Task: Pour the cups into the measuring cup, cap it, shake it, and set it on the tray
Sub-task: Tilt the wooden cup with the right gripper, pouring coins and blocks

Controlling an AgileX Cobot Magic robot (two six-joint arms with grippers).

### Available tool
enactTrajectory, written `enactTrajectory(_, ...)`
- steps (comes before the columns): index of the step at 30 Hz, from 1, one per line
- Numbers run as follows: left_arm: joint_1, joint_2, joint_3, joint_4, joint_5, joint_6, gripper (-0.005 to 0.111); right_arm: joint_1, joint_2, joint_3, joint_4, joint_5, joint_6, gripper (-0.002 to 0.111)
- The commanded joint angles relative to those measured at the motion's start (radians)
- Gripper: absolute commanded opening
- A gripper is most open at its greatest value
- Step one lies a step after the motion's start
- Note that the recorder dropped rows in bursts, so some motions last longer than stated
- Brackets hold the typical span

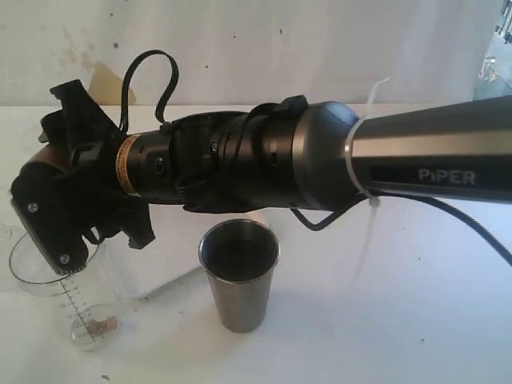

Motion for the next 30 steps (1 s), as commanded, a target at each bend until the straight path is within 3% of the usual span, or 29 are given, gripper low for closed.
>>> enactTrajectory(1, -0.005, -0.005, 0.005, -0.005, 0.000, 0.001, 0.000, 0.001, -0.016, -0.008, 0.003, -0.002, -0.039, 0.000)
enactTrajectory(8, -0.005, -0.005, 0.005, -0.005, 0.000, 0.001, 0.000, 0.001, -0.016, -0.008, 0.003, 0.000, -0.065, 0.000)
enactTrajectory(16, -0.005, -0.005, 0.005, -0.005, 0.000, 0.001, 0.000, 0.014, -0.016, -0.008, 0.003, -0.002, -0.272, 0.000)
enactTrajectory(30, -0.005, -0.005, 0.005, -0.005, 0.000, 0.001, 0.000, 0.028, -0.016, -0.008, 0.003, 0.002, -0.436, 0.000)
